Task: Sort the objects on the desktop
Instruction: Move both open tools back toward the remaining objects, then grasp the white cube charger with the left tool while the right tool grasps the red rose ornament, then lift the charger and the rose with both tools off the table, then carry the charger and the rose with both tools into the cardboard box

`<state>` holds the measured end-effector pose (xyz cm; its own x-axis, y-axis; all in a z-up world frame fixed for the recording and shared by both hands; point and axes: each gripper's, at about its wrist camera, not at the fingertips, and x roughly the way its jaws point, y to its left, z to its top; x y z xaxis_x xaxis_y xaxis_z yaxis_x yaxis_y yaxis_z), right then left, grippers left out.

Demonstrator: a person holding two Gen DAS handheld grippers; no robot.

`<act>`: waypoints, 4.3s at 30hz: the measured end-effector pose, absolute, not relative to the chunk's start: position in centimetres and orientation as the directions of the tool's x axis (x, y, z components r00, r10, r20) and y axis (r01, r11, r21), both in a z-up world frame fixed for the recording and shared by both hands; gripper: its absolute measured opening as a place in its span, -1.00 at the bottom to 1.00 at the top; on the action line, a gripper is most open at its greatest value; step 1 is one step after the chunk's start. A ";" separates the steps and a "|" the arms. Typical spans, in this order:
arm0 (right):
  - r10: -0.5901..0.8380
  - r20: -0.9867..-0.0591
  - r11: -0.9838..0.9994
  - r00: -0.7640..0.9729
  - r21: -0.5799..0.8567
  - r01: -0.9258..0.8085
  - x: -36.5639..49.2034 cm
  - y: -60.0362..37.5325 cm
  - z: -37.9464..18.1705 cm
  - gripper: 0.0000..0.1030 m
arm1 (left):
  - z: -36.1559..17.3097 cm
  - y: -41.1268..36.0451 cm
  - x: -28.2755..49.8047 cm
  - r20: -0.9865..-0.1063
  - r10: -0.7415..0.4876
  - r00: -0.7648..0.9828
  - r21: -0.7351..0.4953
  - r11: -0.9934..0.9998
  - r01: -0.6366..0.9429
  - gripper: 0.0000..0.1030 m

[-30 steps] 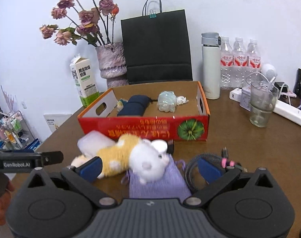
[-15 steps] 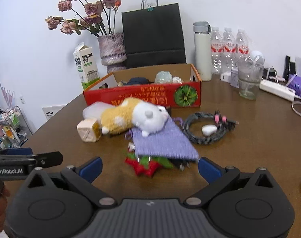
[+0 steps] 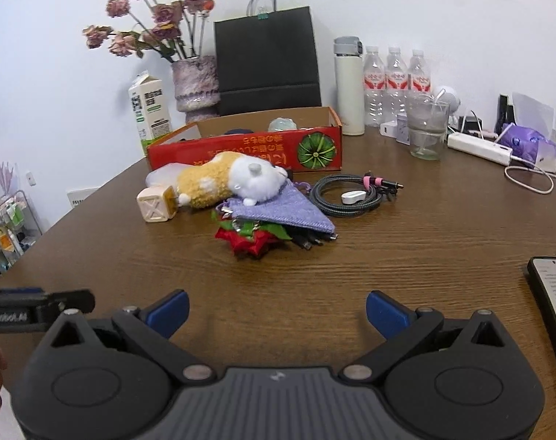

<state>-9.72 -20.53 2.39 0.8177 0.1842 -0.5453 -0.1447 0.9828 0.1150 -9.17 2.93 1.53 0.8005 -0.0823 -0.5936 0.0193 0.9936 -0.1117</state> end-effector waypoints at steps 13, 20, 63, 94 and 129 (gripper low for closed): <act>0.212 -0.542 0.977 0.813 0.085 -0.198 -5.9 -18.3 1.5 0.86 | 2.7 1.9 -2.8 -0.557 -0.094 0.825 -0.066 0.995 0.069 0.93; 0.225 -0.553 0.973 0.803 0.089 -0.211 -2.7 -17.6 1.3 0.68 | 2.6 1.4 2.8 -0.572 -0.084 0.816 -0.040 0.996 0.074 0.65; 0.234 -0.530 0.970 0.815 0.071 -0.232 -6.8 -17.9 3.1 -0.19 | 2.7 2.2 -5.0 -0.581 -0.092 0.809 -0.086 0.995 0.052 0.08; 0.268 -0.412 0.954 0.871 -0.015 -0.301 -18.0 -25.8 13.0 -0.20 | 9.9 3.4 -16.9 -0.418 -0.201 0.886 -0.115 0.979 0.168 0.08; 0.293 -0.446 0.938 0.846 -0.037 -0.344 1.9 -24.9 16.8 -0.19 | 14.3 5.4 1.4 -0.421 -0.186 0.888 -0.109 0.982 0.153 0.08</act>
